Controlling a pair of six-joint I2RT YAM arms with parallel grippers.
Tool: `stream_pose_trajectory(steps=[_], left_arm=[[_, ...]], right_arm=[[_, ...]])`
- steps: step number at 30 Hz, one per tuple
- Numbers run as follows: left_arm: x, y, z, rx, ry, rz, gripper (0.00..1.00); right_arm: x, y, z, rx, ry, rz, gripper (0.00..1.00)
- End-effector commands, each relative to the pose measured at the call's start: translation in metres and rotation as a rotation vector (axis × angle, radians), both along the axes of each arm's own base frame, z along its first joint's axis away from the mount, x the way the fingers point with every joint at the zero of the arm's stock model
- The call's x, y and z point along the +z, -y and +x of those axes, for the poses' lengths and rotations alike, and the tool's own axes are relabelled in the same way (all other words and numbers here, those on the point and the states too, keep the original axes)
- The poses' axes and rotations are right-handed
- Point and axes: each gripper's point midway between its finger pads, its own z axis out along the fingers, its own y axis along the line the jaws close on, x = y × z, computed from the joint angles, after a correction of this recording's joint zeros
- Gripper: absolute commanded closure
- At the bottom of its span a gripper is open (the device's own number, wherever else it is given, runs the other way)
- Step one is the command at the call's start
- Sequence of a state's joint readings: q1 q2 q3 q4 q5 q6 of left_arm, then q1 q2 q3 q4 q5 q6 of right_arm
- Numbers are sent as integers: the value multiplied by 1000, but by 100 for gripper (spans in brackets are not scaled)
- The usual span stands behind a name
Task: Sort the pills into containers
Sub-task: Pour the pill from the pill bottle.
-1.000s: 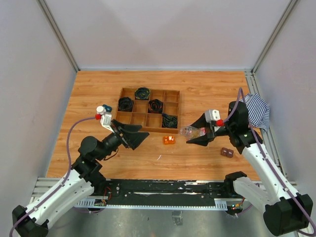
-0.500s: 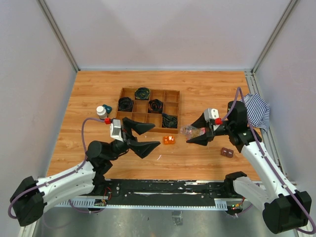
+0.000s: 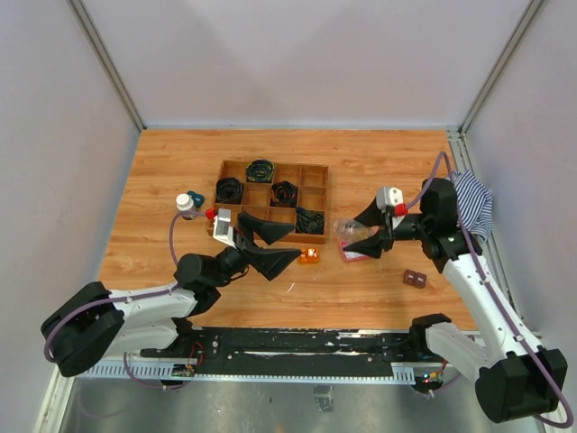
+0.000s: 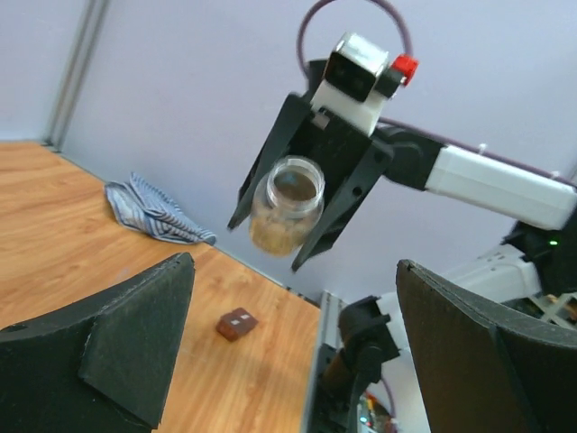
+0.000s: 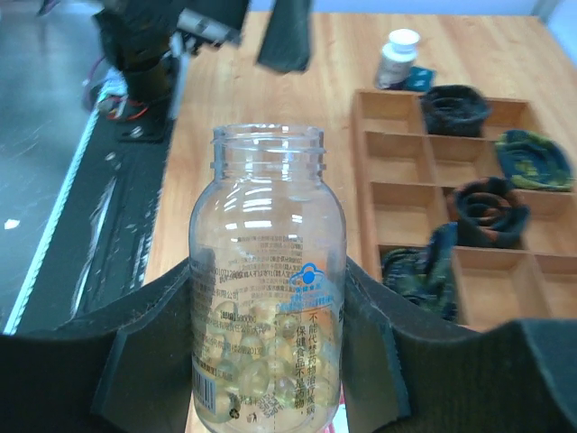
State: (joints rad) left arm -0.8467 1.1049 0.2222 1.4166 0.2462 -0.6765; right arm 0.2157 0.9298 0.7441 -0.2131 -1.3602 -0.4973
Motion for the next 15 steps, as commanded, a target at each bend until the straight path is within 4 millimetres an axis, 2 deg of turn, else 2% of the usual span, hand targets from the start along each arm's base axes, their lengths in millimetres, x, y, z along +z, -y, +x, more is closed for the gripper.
stream_pose_trajectory(steps=[1,2,4,6,7,8,9,10,11,12,13,15], left_arm=[[0,-5,25,166,44,56,1],[-4,-6,31,197,51,84,1],[-4,-6,38,241,68,113,1],[-2,-3,41,249,101,141,1],[-3,0,42,249,111,157,1],[-3,2,44,251,114,169,1],[-5,3,45,251,115,183,1],[-7,4,46,251,118,195,1],[-8,5,46,252,123,201,1],[-9,5,45,249,132,209,1],[-9,7,45,245,147,221,1],[-10,11,47,243,175,249,1]], right_arm=[[64,19,42,-224,-14,22,98],[79,28,59,-319,-15,44,99],[126,50,91,-510,-25,175,99],[178,65,103,-582,-49,373,99],[197,63,99,-545,-70,450,99],[213,50,84,-428,-110,505,99],[222,33,61,-279,-116,522,99],[226,16,33,-133,-103,517,99],[226,8,11,-60,-45,518,99],[227,9,4,-77,29,523,99],[233,22,20,-227,106,541,99],[242,70,84,-616,87,563,99]])
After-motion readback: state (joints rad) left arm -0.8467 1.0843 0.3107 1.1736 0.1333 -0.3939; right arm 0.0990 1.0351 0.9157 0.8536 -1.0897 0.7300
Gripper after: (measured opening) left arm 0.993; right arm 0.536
